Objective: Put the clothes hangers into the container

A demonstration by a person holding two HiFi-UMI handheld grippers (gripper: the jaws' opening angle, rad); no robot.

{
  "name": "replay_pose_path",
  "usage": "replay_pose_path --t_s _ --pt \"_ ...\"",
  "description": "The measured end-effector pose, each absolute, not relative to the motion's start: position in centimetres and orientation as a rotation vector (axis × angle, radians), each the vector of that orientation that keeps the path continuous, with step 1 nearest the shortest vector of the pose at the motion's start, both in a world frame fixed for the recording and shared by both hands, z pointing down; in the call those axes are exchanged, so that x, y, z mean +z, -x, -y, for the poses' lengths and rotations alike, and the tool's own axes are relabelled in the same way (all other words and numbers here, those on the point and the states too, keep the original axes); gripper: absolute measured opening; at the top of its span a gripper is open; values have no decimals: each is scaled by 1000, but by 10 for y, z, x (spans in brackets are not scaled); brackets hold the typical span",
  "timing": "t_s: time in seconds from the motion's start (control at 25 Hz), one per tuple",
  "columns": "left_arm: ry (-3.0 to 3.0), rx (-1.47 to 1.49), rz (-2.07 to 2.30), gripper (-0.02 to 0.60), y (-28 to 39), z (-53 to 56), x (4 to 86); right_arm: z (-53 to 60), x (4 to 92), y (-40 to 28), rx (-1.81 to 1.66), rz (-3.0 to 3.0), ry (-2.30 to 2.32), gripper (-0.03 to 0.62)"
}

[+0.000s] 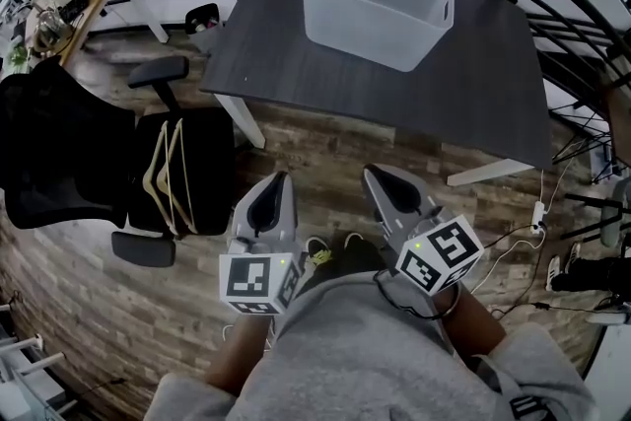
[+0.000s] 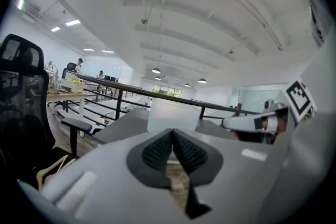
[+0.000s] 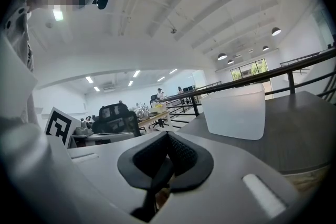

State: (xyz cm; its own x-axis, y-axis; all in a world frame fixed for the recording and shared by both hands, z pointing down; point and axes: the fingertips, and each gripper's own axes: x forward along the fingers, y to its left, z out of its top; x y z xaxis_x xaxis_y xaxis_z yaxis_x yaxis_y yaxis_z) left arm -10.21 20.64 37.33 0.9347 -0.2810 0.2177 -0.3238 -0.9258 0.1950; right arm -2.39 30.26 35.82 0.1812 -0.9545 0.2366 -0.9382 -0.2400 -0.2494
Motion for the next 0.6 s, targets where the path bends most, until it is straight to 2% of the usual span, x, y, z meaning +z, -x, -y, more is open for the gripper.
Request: replay_pose_path --t_s 0.6 --pt "-2875 257 453 12 100 -202 368 -314 353 10 -496 -1860 2424 0"
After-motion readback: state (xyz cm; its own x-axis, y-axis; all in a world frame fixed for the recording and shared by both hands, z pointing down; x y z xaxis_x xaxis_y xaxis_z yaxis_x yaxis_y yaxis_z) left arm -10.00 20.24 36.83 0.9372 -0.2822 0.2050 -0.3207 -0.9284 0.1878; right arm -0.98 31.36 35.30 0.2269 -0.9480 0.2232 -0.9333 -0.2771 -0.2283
